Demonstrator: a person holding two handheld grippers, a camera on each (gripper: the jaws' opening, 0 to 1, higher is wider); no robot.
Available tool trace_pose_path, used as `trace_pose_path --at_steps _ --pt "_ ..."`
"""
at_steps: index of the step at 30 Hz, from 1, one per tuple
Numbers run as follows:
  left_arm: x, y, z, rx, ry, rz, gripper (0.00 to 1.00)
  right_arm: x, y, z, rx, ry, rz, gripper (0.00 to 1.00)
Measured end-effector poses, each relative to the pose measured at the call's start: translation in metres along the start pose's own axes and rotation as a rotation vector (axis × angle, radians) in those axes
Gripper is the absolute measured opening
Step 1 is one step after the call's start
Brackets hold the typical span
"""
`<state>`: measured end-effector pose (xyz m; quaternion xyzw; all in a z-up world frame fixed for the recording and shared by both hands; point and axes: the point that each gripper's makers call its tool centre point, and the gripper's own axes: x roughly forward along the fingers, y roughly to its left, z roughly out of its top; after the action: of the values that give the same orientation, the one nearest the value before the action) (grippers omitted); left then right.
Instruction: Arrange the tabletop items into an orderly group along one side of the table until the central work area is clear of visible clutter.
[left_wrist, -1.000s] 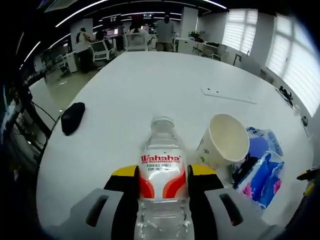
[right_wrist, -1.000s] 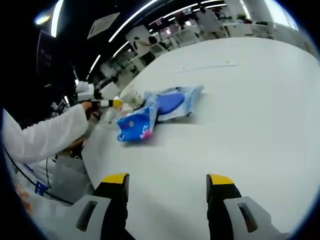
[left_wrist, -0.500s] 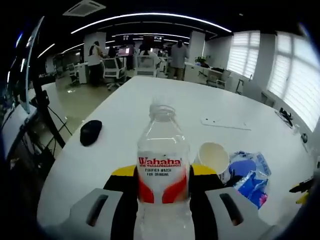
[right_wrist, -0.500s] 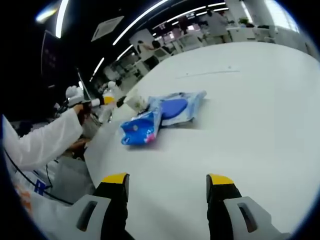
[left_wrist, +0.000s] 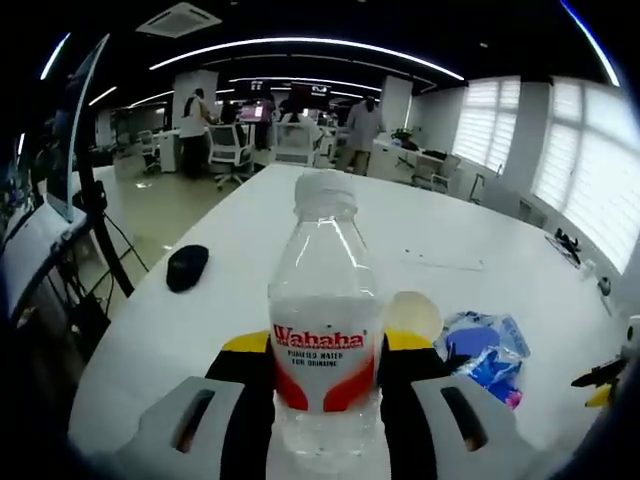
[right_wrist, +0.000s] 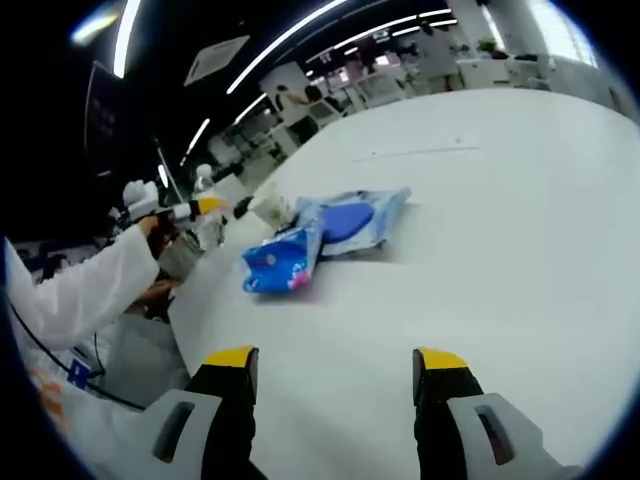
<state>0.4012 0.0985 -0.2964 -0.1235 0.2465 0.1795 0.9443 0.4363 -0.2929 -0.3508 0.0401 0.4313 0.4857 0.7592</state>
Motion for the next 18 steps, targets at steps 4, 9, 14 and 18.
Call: trace_pose_path --at_steps 4,9,14,18 --pt "0.001 0.002 0.0 0.01 0.003 -0.002 0.39 0.001 -0.003 -0.001 0.003 -0.001 -0.001 0.62" --pt "0.002 0.003 -0.002 0.005 0.015 -0.013 0.39 0.004 0.004 -0.006 -0.003 0.021 0.009 0.62" --pt "0.011 0.004 -0.008 -0.019 0.037 -0.02 0.39 0.007 0.003 -0.007 -0.009 0.035 0.014 0.62" --pt "0.014 0.005 -0.011 -0.023 0.039 -0.02 0.39 0.006 0.002 -0.007 -0.003 0.035 0.012 0.62"
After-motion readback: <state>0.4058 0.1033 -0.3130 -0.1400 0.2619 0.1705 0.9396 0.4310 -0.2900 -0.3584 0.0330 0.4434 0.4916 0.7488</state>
